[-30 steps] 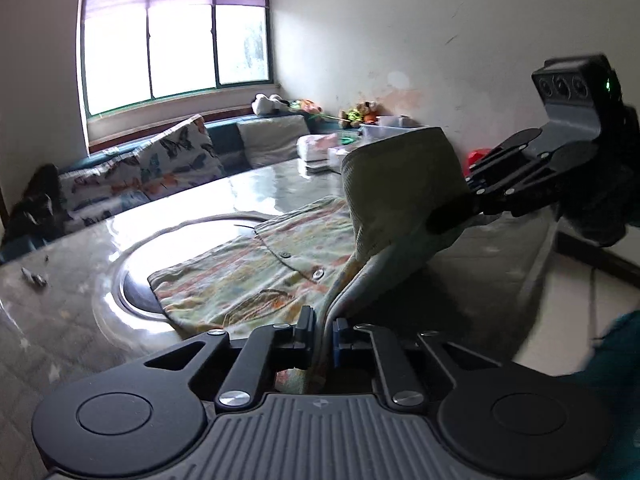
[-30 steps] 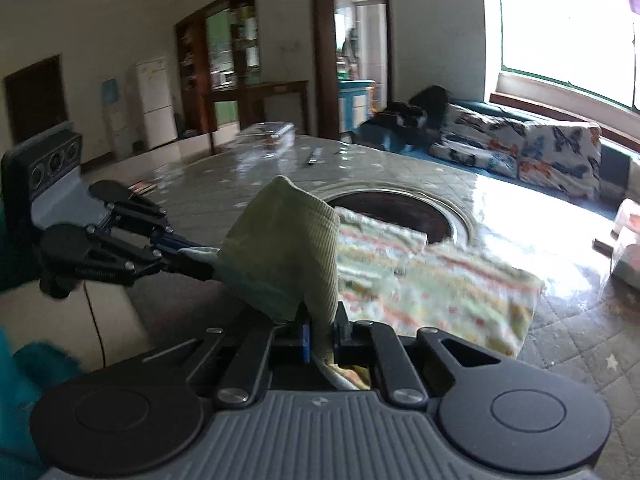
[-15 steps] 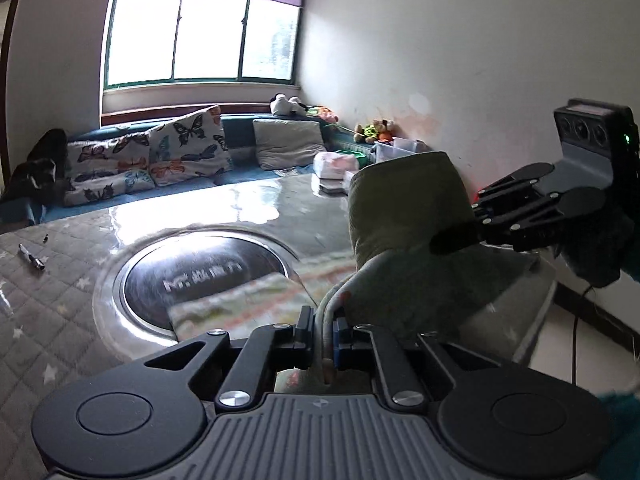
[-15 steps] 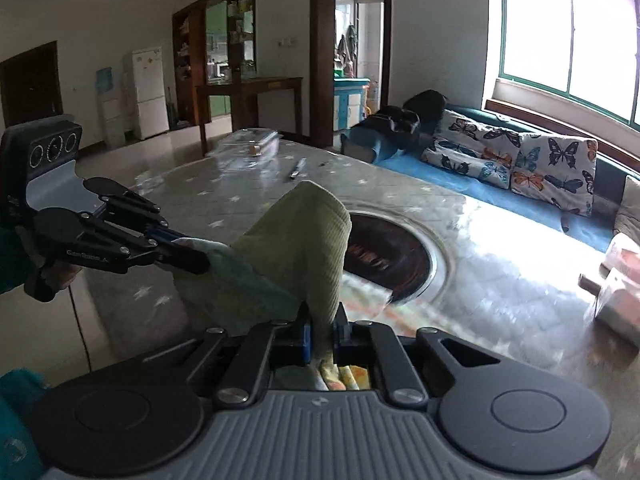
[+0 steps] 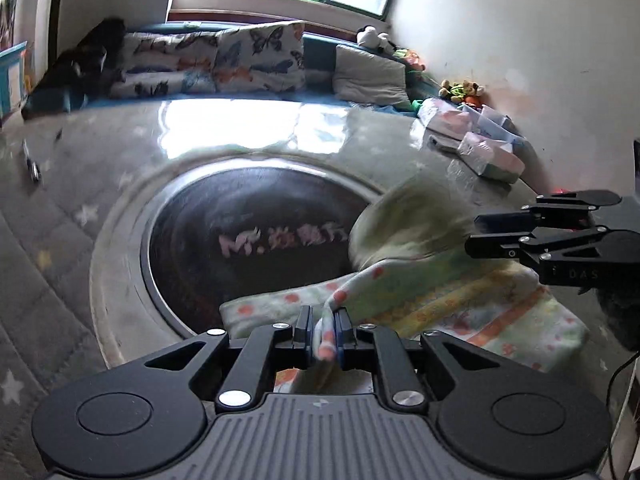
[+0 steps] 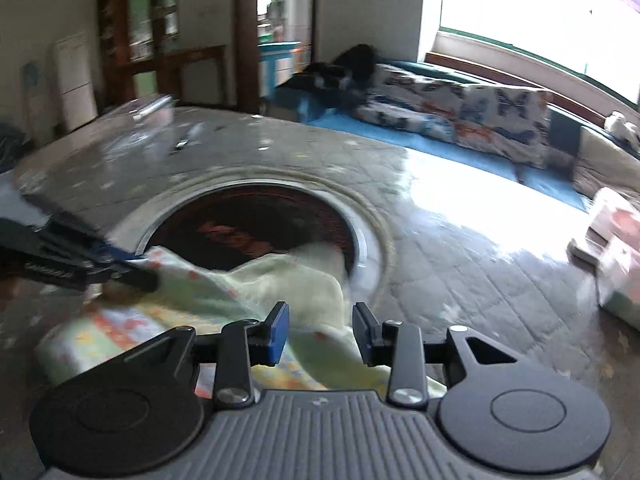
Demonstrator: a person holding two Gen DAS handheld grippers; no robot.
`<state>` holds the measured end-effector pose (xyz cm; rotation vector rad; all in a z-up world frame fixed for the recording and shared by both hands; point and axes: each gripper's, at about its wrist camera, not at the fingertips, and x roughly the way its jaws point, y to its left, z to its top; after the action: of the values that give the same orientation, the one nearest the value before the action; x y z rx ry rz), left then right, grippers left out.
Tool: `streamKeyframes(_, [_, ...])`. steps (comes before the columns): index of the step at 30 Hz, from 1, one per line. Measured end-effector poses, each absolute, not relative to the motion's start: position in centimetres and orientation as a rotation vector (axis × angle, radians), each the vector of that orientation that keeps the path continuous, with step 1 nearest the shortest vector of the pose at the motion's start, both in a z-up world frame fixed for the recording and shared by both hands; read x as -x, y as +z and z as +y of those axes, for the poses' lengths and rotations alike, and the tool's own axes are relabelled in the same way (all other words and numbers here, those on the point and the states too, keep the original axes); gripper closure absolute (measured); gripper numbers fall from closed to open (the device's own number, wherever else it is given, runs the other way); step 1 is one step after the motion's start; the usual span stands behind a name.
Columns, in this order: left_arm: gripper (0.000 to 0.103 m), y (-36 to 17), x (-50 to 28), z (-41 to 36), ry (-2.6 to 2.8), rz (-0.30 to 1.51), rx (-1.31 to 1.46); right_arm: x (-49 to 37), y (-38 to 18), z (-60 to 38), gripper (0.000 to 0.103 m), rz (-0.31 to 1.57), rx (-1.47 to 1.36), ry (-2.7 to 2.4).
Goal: Fold clothes
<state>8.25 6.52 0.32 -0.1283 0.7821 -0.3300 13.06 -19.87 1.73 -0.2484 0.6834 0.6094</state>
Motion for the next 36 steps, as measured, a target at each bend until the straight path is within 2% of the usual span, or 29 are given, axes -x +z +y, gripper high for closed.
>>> streamKeyframes(13, [0.082,-0.2,-9.0,7.3,-0.186,0.757,0.100,-10.4,-0.2,-27.6,0.069,0.707,0.104,0.419])
streamKeyframes(17, [0.082,1.4,-8.0,6.6,-0.182,0.715,0.120,-10.3,0.3,-27.4,0.075,0.690,0.074,0.475])
streamKeyframes(19, [0.077,2.2,-7.6,5.6,-0.218,0.705,0.142,-10.9,-0.1,-26.7,0.076,0.704,0.074,0.491])
streamKeyframes(21, [0.076,2.6,-7.3,4.4,-0.259,0.702,0.152,-11.7,-0.8,-26.4,0.078,0.723,0.069,0.488])
streamKeyframes(23, [0.076,2.9,-7.1,3.2,-0.303,0.699,0.160,-12.3,-1.5,-26.7,0.089,0.726,0.049,0.470])
streamKeyframes(24, [0.076,2.9,-7.1,2.5,-0.327,0.702,0.166,-12.3,-1.3,-26.8,0.090,0.722,0.043,0.467])
streamKeyframes(32, [0.076,0.9,-9.3,-0.1,-0.389,0.760,0.195,-11.4,0.5,-24.1,0.088,0.690,0.083,0.575])
streamKeyframes(36, [0.076,-0.3,-10.8,0.2,-0.358,0.782,0.236,-12.8,-0.6,-21.6,0.088,0.722,0.125,0.599])
